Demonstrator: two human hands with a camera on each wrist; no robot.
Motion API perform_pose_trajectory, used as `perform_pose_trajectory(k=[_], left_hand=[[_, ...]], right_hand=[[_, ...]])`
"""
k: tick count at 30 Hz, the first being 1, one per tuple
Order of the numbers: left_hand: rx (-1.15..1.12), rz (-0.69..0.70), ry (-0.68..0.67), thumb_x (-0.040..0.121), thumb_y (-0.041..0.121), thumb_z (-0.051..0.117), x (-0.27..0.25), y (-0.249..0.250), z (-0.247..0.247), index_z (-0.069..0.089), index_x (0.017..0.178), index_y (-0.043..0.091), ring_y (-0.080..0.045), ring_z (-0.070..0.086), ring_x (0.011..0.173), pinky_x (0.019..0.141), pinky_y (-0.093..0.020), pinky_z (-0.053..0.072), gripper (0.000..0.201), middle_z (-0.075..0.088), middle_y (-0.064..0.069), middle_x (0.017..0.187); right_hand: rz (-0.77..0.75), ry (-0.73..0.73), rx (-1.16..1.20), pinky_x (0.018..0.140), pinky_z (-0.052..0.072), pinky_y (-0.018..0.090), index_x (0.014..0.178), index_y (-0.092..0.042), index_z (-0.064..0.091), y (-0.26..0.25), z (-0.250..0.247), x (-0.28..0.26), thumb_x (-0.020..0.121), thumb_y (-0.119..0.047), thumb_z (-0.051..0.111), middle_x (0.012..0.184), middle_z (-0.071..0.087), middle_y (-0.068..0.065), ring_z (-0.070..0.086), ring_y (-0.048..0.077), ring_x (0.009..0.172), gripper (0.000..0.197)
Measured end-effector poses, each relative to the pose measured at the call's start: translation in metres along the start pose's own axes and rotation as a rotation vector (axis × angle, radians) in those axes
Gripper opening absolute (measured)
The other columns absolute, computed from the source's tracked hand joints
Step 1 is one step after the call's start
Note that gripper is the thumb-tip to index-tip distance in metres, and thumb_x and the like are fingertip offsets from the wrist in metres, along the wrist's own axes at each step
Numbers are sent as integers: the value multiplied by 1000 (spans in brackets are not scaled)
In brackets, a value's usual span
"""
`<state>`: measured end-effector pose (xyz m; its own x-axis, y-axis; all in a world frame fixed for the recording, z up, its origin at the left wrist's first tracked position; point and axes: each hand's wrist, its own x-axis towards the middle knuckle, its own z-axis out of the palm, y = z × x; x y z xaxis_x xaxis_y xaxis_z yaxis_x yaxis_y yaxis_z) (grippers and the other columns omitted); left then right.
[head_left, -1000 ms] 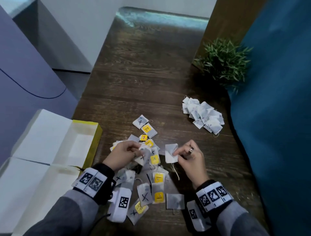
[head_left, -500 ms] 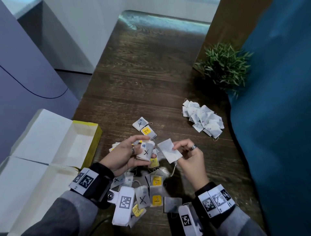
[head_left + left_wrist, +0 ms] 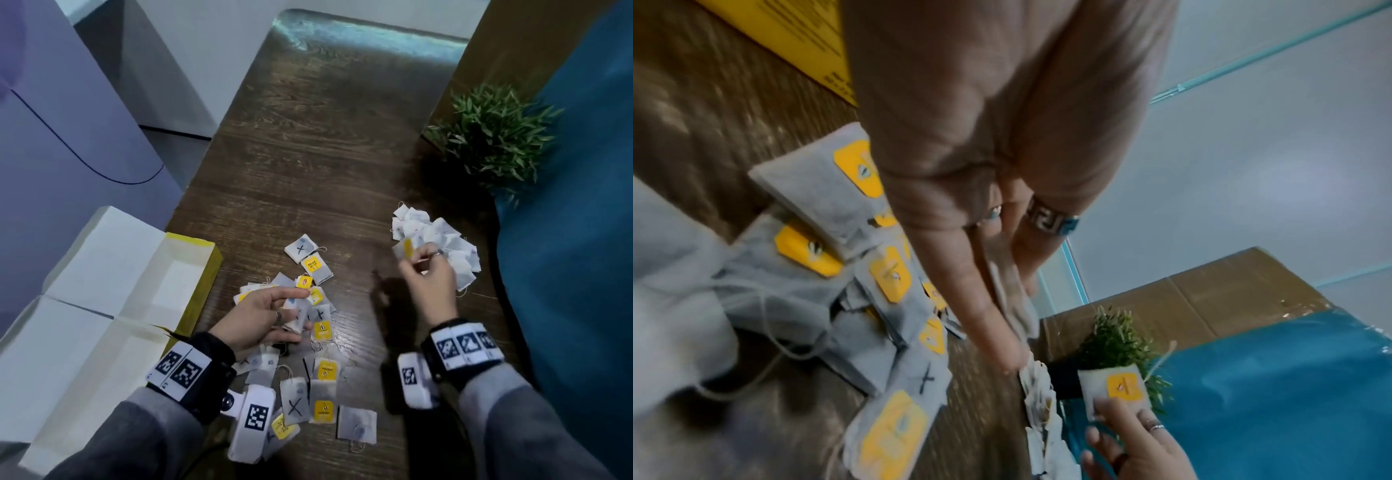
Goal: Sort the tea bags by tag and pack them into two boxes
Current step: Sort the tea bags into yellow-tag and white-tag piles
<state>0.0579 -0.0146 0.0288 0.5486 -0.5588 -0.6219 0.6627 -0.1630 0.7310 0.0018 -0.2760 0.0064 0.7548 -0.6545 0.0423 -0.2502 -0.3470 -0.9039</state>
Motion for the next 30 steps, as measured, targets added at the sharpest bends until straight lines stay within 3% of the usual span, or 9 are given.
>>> perform_pose_trajectory(k=[3,7,11,14,19,22,25,27,30], left_hand=[[47,12,65,93,-6,44,2,5,-7,61,113,13,-23,72,79,62,-30,60,32,63,-13,112],[113,63,229,93,-4,46,6,14,-20,62,115,14,-21,72,71,60,-26,60,32,61,-9,114],[131,100,373,91,-3,50,9,21,-32,62,118,11,-13,67,59,51,-18,55,33,57,-13,98],[119,104,438,91,-3,51,10,21,-39,61,121,11,-16,61,70,51,-16,54,34,59,-9,96],[95,95,439,94,-8,36,6,21,-44,61,119,13,-20,63,83,59,-21,58,41,61,-1,95],[51,87,428,92,-10,29,3,22,-45,62,116,11,-25,63,89,66,-27,59,46,60,-1,97],[13,100,445,94,-3,39,1,20,-47,65,110,13,-24,64,89,63,-27,60,35,61,-2,101],[11,119,454,93,5,50,1,16,-48,68,106,16,-21,65,86,64,-25,59,25,66,-5,101],[9,130,462,89,6,57,2,11,-50,68,105,15,-19,66,84,73,-29,58,21,70,-7,97]], right_hand=[[16,59,-404,70,33,26,73,-10,50,22,-19,48,78,-9,64,92,49,8,46,17,76,14],[140,-202,-770,88,42,37,87,-12,61,40,-21,68,79,-18,66,114,52,12,53,33,104,12],[-134,-106,-704,97,37,45,97,-11,64,14,14,46,85,-19,57,112,51,11,45,33,113,16],[-306,-381,-580,101,37,42,106,-17,62,-9,58,38,87,-22,57,115,53,4,45,28,116,20],[-228,-817,-633,107,34,43,137,-22,40,-36,131,45,90,-26,57,141,32,6,28,28,132,51],[-221,-870,-779,105,35,45,119,-19,53,-35,146,51,82,-28,68,139,31,4,25,28,129,41],[-190,-807,-676,91,43,35,86,-16,57,-32,143,59,78,-22,72,118,48,7,41,26,115,18],[-98,-743,-521,73,41,26,82,-18,54,-31,134,64,79,-19,71,98,58,4,55,20,97,18],[86,-682,-296,67,42,22,83,-20,54,-26,115,67,78,-18,74,87,59,-1,56,14,84,20]])
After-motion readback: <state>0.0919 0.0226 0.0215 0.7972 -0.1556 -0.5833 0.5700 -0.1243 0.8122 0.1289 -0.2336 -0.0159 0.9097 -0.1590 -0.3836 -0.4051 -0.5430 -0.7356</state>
